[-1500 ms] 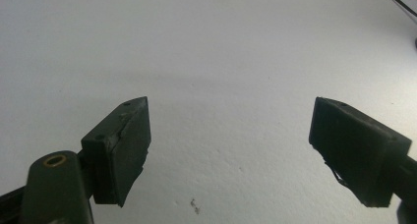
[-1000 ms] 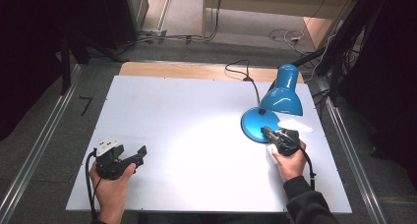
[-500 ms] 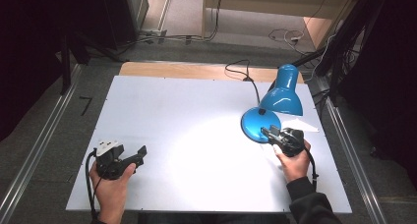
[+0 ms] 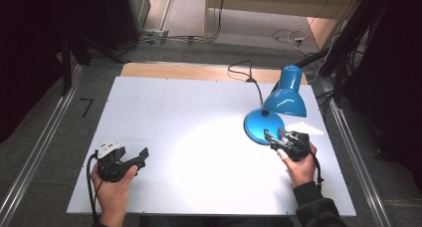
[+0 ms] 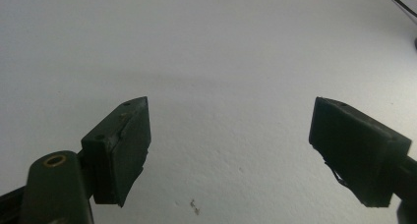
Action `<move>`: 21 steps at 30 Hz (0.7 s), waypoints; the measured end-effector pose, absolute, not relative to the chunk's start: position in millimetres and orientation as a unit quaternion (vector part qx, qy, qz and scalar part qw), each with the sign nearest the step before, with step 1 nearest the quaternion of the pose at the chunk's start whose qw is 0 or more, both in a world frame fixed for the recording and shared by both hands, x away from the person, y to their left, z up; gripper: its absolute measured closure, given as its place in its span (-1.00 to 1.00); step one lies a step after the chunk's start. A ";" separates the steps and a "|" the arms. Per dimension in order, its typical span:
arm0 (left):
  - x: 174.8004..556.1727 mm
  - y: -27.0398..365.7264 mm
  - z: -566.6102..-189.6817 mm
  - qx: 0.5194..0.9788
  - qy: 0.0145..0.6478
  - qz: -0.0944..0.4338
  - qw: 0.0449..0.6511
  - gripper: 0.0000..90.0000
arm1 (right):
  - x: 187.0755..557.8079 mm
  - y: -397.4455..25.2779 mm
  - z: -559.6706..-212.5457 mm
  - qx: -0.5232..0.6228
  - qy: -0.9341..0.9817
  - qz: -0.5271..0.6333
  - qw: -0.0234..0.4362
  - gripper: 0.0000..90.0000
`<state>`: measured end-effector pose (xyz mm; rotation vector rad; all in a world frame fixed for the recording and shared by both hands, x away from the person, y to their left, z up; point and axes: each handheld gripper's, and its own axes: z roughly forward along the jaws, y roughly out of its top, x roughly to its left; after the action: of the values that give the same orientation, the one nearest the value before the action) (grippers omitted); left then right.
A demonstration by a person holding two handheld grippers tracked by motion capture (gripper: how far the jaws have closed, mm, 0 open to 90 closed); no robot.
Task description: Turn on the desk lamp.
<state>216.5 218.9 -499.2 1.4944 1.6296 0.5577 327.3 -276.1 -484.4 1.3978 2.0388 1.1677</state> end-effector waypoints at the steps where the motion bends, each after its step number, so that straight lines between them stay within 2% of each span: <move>1: 216.5 219.0 -499.2 0.596 0.649 0.222 0.417 -0.63 | 326.4 -276.4 -484.6 0.500 0.731 0.418 0.202 -0.24; 21: 216.2 219.5 -499.0 0.595 0.649 0.222 0.418 -0.63 | 313.0 -289.8 -482.6 0.508 0.728 0.412 0.208 -0.44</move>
<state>216.2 219.5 -499.0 1.4934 1.6292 0.5576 313.0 -289.8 -482.6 1.4137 2.0256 1.1463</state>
